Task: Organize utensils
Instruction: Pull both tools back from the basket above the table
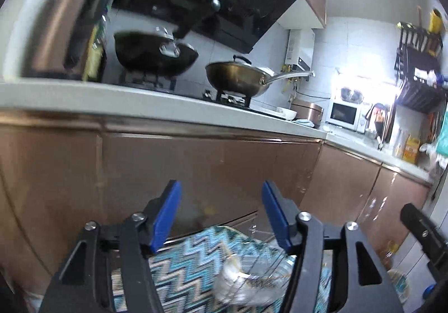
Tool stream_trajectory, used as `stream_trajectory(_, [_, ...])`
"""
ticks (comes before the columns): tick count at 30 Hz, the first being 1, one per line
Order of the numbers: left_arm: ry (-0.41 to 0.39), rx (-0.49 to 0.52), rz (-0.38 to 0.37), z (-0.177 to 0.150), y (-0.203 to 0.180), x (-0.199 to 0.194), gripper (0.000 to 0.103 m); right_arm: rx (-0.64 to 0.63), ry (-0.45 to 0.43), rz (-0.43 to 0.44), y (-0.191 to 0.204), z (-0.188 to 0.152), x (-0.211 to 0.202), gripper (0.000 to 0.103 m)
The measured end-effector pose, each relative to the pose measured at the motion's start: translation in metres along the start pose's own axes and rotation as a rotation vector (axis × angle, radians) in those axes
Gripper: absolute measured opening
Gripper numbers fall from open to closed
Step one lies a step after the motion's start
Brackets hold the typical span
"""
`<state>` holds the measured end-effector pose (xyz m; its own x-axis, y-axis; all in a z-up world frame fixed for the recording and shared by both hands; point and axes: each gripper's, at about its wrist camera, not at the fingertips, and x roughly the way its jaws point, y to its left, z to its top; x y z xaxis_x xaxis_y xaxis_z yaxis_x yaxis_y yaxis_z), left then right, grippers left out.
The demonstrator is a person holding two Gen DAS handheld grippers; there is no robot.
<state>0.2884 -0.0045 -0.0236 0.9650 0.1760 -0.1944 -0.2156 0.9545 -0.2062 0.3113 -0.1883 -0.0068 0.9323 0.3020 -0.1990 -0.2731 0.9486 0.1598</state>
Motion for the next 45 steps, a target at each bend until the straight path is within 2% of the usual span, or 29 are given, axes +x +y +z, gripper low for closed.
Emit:
stream_trajectory(2, [-0.005, 0.024, 0.011, 0.004, 0.006, -0.021, 0.068, -0.011, 0.0, -0.015, 0.006, 0.003, -0.016, 0.071])
stream_trajectory(5, [-0.001, 0.064, 0.035, 0.009, 0.015, -0.05, 0.069, -0.051, -0.006, -0.043, 0.019, 0.008, -0.046, 0.086])
stream_trajectory(8, [0.001, 0.079, 0.047, 0.009, 0.027, -0.079, 0.07, -0.074, -0.005, -0.052, 0.032, 0.013, -0.071, 0.099])
stream_trajectory(10, [0.001, 0.084, 0.055, 0.01, 0.035, -0.096, 0.07, -0.088, -0.013, -0.043, 0.04, 0.013, -0.09, 0.102])
stream_trajectory(22, [-0.035, 0.098, 0.097, 0.008, 0.074, -0.166, 0.078, -0.132, -0.038, -0.095, 0.07, 0.001, -0.163, 0.103])
stream_trajectory(28, [-0.043, 0.115, 0.05, 0.009, 0.082, -0.19, 0.081, -0.13, -0.021, -0.118, 0.071, -0.008, -0.186, 0.103])
stream_trajectory(37, [-0.022, 0.092, -0.038, 0.007, 0.092, -0.212, 0.082, -0.103, -0.1, -0.109, 0.074, -0.011, -0.228, 0.103])
stream_trajectory(41, [-0.015, 0.098, -0.057, 0.006, 0.092, -0.216, 0.082, -0.132, -0.116, -0.113, 0.08, -0.014, -0.235, 0.103])
stream_trajectory(45, [-0.01, 0.109, -0.062, 0.003, 0.091, -0.216, 0.082, -0.136, -0.095, -0.131, 0.081, -0.018, -0.233, 0.103])
